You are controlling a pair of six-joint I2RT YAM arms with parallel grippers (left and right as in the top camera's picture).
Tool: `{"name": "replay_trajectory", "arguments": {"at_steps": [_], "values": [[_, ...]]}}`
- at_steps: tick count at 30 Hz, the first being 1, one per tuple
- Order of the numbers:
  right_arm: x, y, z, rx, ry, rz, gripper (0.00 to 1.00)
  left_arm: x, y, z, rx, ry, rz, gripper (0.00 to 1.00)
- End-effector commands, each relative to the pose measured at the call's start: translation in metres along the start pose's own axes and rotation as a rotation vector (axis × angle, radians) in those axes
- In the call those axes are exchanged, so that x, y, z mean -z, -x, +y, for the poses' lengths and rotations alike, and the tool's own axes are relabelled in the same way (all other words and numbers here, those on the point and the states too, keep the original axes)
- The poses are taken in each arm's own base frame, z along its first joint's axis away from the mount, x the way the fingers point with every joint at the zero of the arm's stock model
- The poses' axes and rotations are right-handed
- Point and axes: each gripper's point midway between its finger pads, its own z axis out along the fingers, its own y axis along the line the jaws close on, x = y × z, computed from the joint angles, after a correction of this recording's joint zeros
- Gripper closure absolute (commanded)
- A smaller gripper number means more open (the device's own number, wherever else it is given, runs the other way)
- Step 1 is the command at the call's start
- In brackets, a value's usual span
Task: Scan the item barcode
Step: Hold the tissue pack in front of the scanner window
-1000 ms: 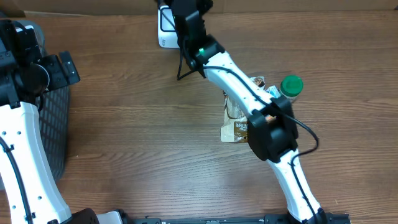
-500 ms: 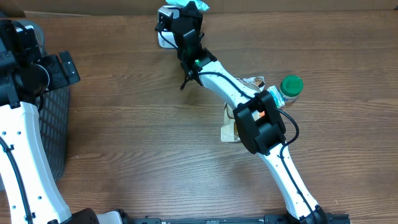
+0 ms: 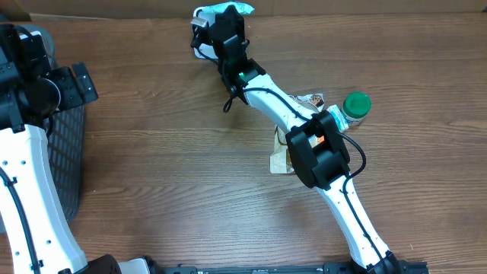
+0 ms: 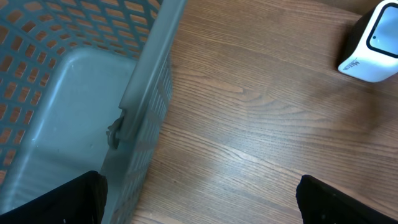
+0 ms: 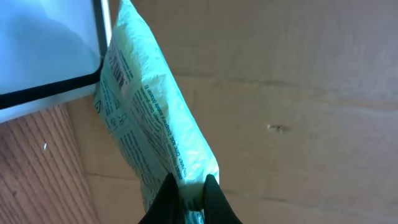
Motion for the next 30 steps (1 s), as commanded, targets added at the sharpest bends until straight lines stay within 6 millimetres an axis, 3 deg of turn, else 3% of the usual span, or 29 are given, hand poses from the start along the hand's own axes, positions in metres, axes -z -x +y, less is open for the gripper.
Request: {"name": "replay_trajectory", "arguments": {"at_steps": [1, 10, 30], "values": [[0.005, 0.007, -0.026, 0.088, -0.051, -0.029, 0.96, 0.005, 0.006, 0.000, -0.022, 0.000, -0.020, 0.00], [0.013, 0.019, -0.055, 0.176, -0.170, -0.051, 0.96, 0.005, 0.006, 0.000, -0.022, 0.000, -0.020, 0.01], [0.015, 0.040, -0.046, 0.206, -0.148, -0.171, 0.96, 0.005, 0.006, 0.000, -0.022, 0.000, -0.020, 0.00]]}}
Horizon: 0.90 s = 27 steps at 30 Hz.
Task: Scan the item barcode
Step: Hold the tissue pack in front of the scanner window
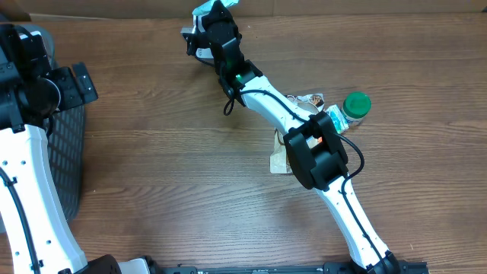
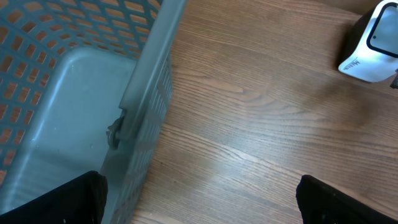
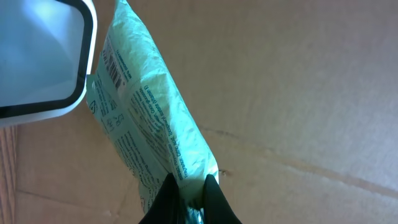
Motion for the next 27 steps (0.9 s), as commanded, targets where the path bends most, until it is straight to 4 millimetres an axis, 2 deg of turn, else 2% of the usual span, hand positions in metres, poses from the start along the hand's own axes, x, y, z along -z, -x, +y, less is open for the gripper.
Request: {"name": "replay_trajectory", "arguments": {"at_steps": [1, 4, 17, 27], "values": [[0.005, 0.007, -0.027, -0.025, -0.056, -0.050, 0.96, 0.005, 0.006, 0.000, -0.022, 0.000, -0.020, 0.01], [0.007, 0.015, -0.029, -0.035, -0.060, -0.069, 0.96, 0.005, 0.006, 0.000, -0.022, 0.000, -0.020, 0.01], [0.007, 0.011, -0.029, -0.203, -0.054, -0.052, 0.96, 0.005, 0.006, 0.000, -0.022, 0.000, -0.020, 0.00], [0.017, -0.021, -0.079, -0.269, -0.159, 0.037, 0.96, 0.005, 0.006, 0.000, -0.022, 0.000, -0.020, 0.00]]}}
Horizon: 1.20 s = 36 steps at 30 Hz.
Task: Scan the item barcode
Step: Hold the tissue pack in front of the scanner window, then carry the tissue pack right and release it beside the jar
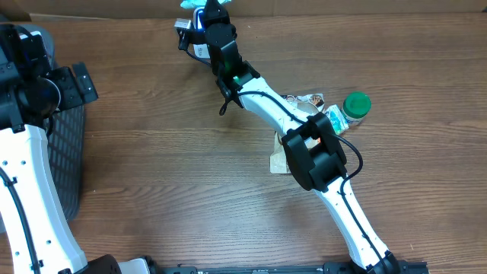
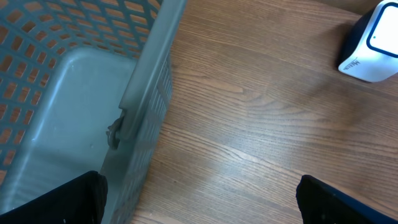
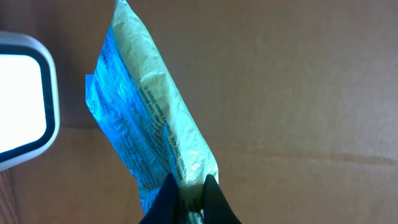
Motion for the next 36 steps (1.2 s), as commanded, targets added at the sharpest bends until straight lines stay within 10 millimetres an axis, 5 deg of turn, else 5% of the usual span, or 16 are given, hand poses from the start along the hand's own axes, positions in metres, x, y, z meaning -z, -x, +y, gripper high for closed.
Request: {"name": "replay_trajectory", "arguments": {"at_steps": [1, 5, 7, 10, 13, 16, 23, 28, 32, 36], "values": [[0.010, -0.016, -0.069, -0.075, -0.094, 0.049, 0.96, 0.004, 0.006, 0.000, -0.022, 0.000, -0.019, 0.00], [0.021, -0.035, -0.111, -0.348, -0.149, 0.096, 0.96, 0.005, 0.006, 0.000, -0.022, 0.000, -0.020, 0.01], [0.034, -0.062, -0.152, -0.636, -0.231, 0.149, 0.96, 0.004, 0.006, 0.000, -0.022, 0.000, -0.019, 0.00], [0.053, -0.093, -0.186, -0.878, -0.328, 0.238, 0.96, 0.005, 0.006, 0.000, -0.022, 0.000, -0.020, 0.00], [0.071, -0.113, -0.197, -1.014, -0.351, 0.337, 0.96, 0.005, 0.006, 0.000, -0.022, 0.000, -0.020, 0.01], [0.077, -0.106, -0.181, -1.022, -0.188, 0.345, 0.96, 0.005, 0.006, 0.000, -0.022, 0.000, -0.020, 0.01], [0.099, -0.075, -0.104, -1.131, 0.270, 0.335, 0.96, 0.005, 0.006, 0.000, -0.022, 0.000, -0.020, 0.01], [0.152, -0.043, -0.065, -1.312, 0.716, 0.323, 0.96, 0.005, 0.006, 0.000, -0.022, 0.000, -0.020, 0.00], [0.193, -0.063, -0.051, -1.492, 0.892, 0.518, 0.96, 0.005, 0.006, 0.000, -0.022, 0.000, -0.020, 0.00], [0.240, -0.110, -0.024, -1.575, 1.105, 0.809, 0.96, 0.005, 0.006, 0.000, -0.022, 0.000, -0.020, 0.01]]}}
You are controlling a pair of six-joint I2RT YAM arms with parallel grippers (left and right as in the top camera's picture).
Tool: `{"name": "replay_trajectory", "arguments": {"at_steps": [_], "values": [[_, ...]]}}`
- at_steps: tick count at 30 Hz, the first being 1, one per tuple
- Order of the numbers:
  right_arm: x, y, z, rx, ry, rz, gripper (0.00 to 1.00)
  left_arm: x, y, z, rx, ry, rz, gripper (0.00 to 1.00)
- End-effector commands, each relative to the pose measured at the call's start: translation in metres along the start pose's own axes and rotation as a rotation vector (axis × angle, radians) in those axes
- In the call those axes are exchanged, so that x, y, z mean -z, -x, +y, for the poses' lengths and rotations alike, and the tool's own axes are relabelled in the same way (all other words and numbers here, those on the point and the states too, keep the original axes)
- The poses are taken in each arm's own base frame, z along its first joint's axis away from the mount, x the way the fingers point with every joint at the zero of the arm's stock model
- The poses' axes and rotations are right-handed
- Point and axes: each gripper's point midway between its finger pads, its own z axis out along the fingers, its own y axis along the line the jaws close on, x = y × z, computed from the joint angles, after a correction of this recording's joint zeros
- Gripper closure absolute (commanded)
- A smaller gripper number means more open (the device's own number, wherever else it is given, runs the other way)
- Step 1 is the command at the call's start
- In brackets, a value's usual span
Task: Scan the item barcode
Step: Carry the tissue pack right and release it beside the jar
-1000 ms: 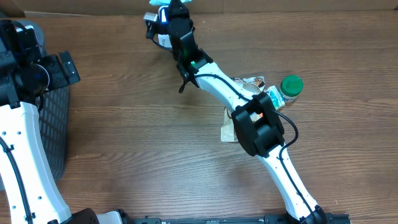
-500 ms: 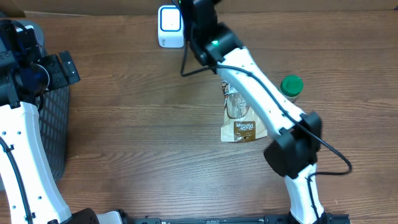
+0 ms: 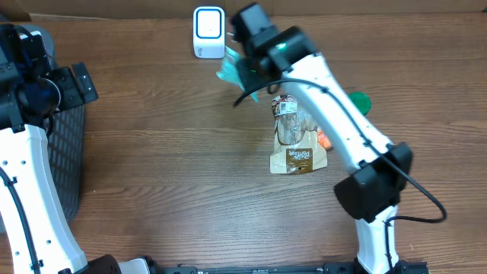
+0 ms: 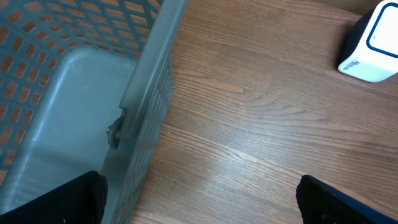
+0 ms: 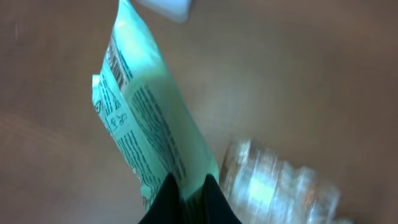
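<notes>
The white barcode scanner [image 3: 208,30] stands at the table's back edge; it also shows in the left wrist view as the scanner [image 4: 373,43]. My right gripper [image 3: 243,68] is shut on the lower edge of a pale green printed packet [image 3: 230,72], held above the wood just right of and in front of the scanner. In the right wrist view the packet [image 5: 149,118] rises from the gripper [image 5: 186,196], with the scanner's corner [image 5: 165,7] at the top; that view is blurred. My left gripper [image 4: 199,208] is open over the basket's rim at the far left.
A grey mesh basket [image 3: 72,167] sits at the left edge. A brown and clear snack bag [image 3: 297,144] lies mid-table under the right arm, and a green lid [image 3: 361,99] shows to its right. A cardboard wall runs along the back.
My right gripper has moved with the green packet from over the scanner, where it was lit blue, to the right and forward. The scanner now stands uncovered. The left arm has not moved.
My right gripper held the green packet beside the scanner's face at the back edge. Then it was a little further left, with the barcode side near the window. Then the packet glowed blue by the scanner. Now it is held away from it.
</notes>
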Motion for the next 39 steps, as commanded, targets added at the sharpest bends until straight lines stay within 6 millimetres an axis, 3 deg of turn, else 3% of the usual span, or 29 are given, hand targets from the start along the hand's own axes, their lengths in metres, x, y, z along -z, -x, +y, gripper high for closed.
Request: {"name": "replay_trajectory", "arguments": {"at_steps": [1, 7, 13, 21, 25, 29, 32, 35, 39], "values": [[0.043, -0.020, -0.031, -0.280, 0.130, 0.079, 0.96, 0.005, 0.006, 0.000, -0.022, 0.000, -0.020, 0.00], [0.031, -0.065, -0.092, -0.410, 0.038, 0.253, 0.96, 0.005, 0.006, 0.000, -0.022, 0.000, -0.020, 0.00], [-0.001, -0.104, -0.139, -0.523, -0.021, 0.367, 0.96, 0.005, 0.006, 0.000, -0.022, 0.000, -0.020, 0.00], [-0.029, -0.147, -0.164, -0.597, -0.051, 0.478, 0.96, 0.005, 0.006, 0.000, -0.022, 0.000, -0.020, 0.00], [-0.028, -0.150, -0.170, -0.598, -0.074, 0.484, 0.96, 0.005, 0.006, 0.000, -0.022, 0.000, -0.020, 0.00], [-0.027, -0.150, -0.170, -0.597, -0.078, 0.483, 0.71, 0.005, 0.006, 0.000, -0.022, 0.000, -0.020, 0.00], [-0.021, -0.143, -0.171, -0.597, -0.077, 0.460, 0.68, 0.005, 0.006, 0.000, -0.022, 0.000, -0.020, 0.01], [-0.006, -0.132, -0.172, -0.591, -0.074, 0.411, 0.67, 0.005, 0.006, 0.000, -0.022, 0.000, -0.020, 0.00], [0.037, -0.109, -0.165, -0.558, -0.056, 0.272, 0.65, 0.005, 0.006, 0.000, -0.022, 0.000, -0.020, 0.00]]}}
